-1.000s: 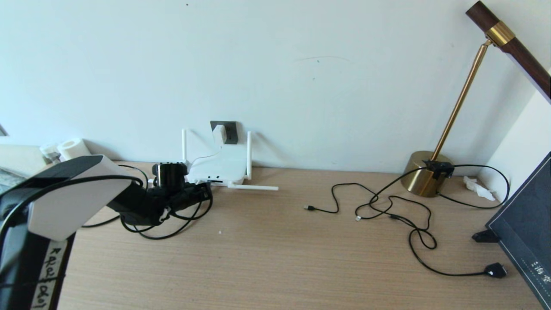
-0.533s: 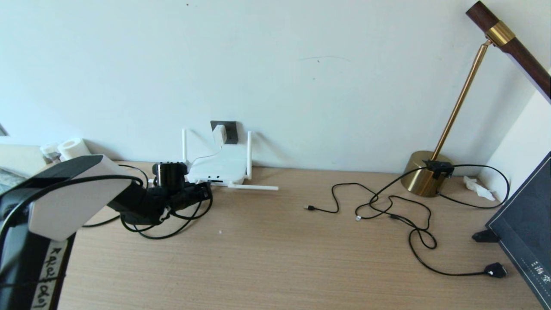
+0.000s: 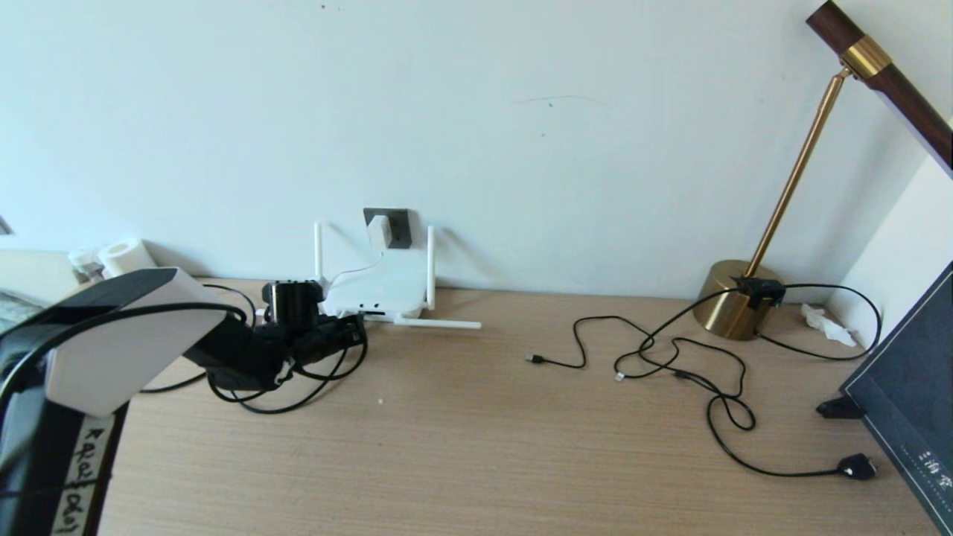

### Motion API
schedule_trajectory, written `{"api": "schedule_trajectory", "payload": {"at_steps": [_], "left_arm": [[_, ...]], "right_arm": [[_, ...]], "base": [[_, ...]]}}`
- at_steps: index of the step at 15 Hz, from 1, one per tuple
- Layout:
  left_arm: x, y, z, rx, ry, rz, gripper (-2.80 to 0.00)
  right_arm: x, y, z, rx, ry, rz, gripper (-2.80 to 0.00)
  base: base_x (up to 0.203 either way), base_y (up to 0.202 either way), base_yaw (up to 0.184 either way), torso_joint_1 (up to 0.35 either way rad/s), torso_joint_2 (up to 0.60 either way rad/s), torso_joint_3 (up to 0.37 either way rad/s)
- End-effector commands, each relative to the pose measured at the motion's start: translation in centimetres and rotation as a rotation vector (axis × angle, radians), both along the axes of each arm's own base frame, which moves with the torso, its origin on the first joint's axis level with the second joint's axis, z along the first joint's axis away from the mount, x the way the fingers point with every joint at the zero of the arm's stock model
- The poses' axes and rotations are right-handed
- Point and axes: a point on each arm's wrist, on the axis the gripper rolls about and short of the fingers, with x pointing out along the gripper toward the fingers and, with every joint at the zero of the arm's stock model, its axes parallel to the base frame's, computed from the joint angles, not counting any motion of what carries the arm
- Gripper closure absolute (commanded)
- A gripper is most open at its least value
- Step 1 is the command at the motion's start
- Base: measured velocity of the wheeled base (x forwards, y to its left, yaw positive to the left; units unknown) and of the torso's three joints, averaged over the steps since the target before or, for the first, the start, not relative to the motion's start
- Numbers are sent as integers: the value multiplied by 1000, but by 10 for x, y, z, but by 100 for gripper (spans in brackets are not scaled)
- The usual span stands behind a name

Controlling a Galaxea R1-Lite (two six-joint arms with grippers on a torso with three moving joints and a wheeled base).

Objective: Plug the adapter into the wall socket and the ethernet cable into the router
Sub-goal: Align cable and router interface

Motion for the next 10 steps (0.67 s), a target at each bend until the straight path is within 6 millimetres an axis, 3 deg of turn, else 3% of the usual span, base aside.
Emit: {"api": "schedule_trajectory", "payload": {"at_steps": [1,10], "left_arm": [[-1,-1,2,-2,-1,-2,0],[-4,-2,0,0,9,-3,0]], "right_arm": [[0,0,0,-1,2,-1,-280],[0,0,0,-1,1,1,-280]], "base": [[0,0,0,0,0,0],[0,0,0,0,0,0]]}}
